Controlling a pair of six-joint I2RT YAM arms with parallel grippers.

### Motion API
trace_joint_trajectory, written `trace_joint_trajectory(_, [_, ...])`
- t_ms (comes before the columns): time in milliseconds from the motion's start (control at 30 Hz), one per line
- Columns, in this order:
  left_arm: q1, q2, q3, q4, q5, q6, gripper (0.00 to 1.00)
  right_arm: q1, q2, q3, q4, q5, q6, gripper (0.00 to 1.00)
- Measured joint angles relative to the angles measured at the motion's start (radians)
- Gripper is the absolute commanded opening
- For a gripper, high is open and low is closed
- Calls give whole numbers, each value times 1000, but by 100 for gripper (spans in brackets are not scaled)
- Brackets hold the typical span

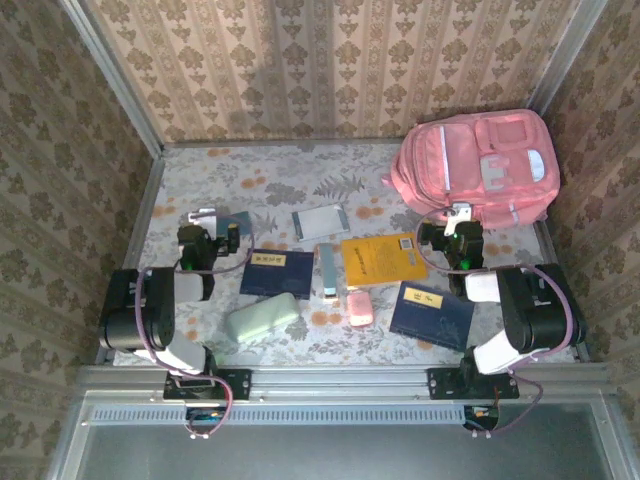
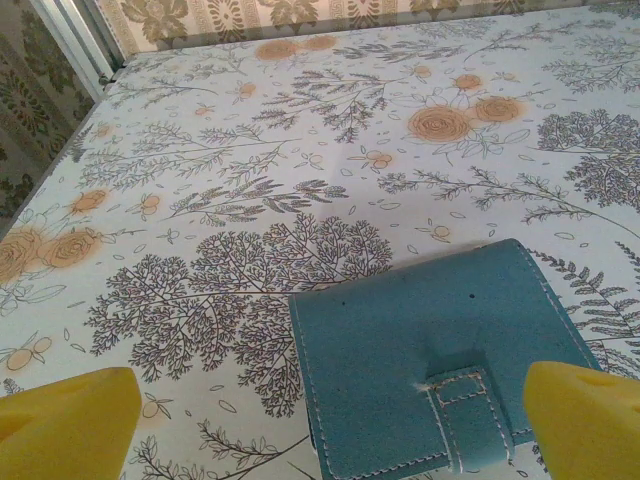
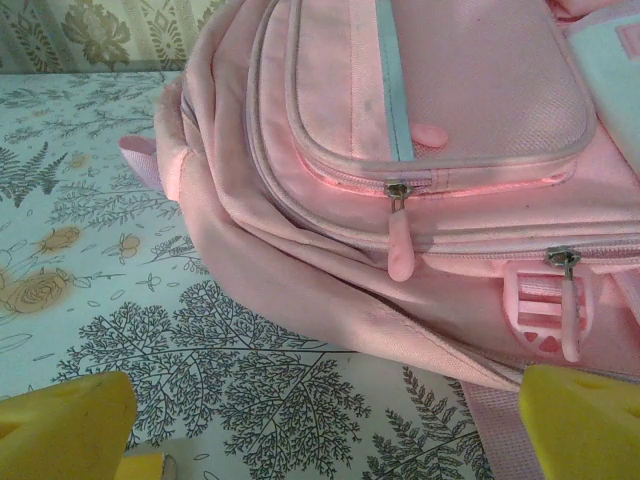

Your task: Pack the student bag

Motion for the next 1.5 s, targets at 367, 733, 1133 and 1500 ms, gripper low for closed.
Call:
trace_joint_trajectory(367, [0,0,0,0,0,0,100,0,0,0,0,0,0,100])
trace_joint_trajectory(733, [-23,0,0,1,-26,4,100,-2,0,1,0,-7,0,100])
trace_joint_trajectory(1133, [-21,0,0,1,-26,5,100,-10,0,6,-8,-23,0,100])
trace_joint_trajectory(1500, [-151,-266,32,-177,-185,47,100,90,-268,13,-172,34,-21,100])
